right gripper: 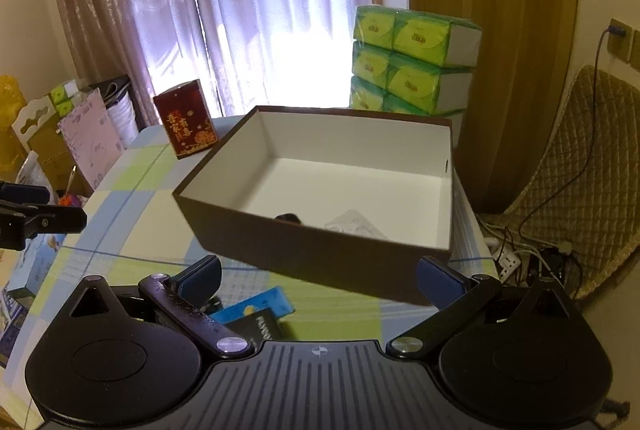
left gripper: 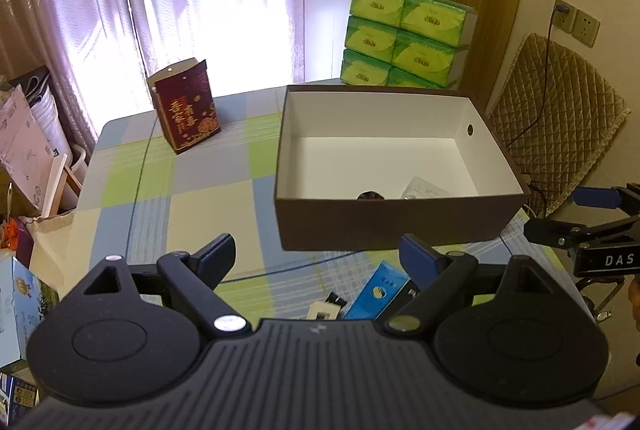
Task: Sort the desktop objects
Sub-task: 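Withdraw both tools from the box back toward the remaining items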
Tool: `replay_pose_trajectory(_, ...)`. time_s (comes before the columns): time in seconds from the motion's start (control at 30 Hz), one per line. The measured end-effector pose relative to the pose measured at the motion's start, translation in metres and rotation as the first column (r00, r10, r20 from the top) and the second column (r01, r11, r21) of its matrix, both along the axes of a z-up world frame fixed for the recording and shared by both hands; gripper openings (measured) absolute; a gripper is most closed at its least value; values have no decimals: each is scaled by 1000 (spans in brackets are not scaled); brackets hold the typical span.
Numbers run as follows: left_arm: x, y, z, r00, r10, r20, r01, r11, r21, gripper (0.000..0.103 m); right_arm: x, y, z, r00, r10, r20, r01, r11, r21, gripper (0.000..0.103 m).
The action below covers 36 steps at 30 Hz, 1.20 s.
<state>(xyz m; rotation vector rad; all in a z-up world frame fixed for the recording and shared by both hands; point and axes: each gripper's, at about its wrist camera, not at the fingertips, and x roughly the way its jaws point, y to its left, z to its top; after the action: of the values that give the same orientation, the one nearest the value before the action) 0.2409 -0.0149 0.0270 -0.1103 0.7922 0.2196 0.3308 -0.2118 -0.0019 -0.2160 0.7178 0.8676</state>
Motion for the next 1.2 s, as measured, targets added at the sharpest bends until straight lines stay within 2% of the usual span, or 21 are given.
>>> replay_pose_trajectory(0.27, -35, 9, -1, 1000, -10, 10, 10, 1000, -12, 87, -29, -11, -6, 1000, -18, -17, 18, 1000, 10, 101)
replay_pose_trajectory(0.7, -76, 25, -34, 998, -14, -64, 11, 999, -45, 87, -69, -12, -33, 996, -59, -69, 57, 998, -38, 101)
replay_pose_trajectory(1.2, -107, 42, -60, 997, -34, -66, 30, 998, -61, 87, -97, -9, -55, 992, -81, -95, 73, 993, -92, 101)
